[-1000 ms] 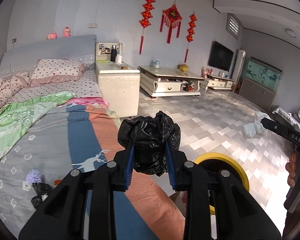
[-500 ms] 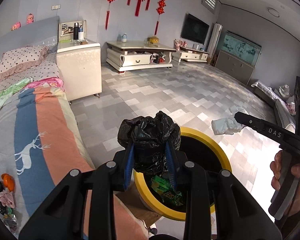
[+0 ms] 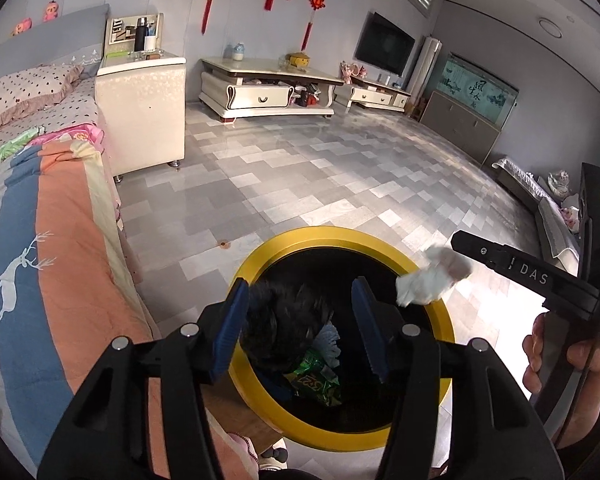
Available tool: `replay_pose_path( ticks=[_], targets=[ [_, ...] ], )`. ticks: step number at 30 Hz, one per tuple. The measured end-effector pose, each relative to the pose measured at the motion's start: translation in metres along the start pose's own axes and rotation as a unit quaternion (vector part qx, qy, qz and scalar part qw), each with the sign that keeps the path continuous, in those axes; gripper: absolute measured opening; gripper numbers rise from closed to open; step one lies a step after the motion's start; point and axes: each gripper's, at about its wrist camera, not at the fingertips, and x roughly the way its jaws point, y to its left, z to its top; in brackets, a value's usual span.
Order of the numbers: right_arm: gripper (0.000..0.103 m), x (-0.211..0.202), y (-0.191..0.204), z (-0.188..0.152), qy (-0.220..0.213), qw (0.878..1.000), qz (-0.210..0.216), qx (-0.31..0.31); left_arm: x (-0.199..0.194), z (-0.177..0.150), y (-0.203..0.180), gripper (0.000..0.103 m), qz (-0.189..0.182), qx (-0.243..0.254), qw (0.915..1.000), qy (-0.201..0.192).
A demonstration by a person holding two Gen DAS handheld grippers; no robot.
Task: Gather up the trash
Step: 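Carry both items over the bin and open both tools to drop them, then move both open tools back over the trash on the bed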
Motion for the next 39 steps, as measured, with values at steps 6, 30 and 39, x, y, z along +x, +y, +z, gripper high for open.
replay_pose_path(
  ticks=[6,30,39],
  targets=[
    [0.055,-0.008,0.005,-0.002,-0.007,1.0,-0.002,-0.001,-0.02,0.003,0.019,0.073,0.013,-0.009,0.9998,-0.015],
    [0.06,-0.054,0.197,-0.015,-0.016,0.981,0.14,-0.133,-0.185,-0.007,0.217,0.085,0.193,-0.082,0.973,-0.097],
    [0.06,-0.043,0.297,-0.048,0.011,0.96,0.197,-0.198,-0.232,-0.037,0.316,0.085,0.256,-0.136,0.952,-0.098]
  ],
)
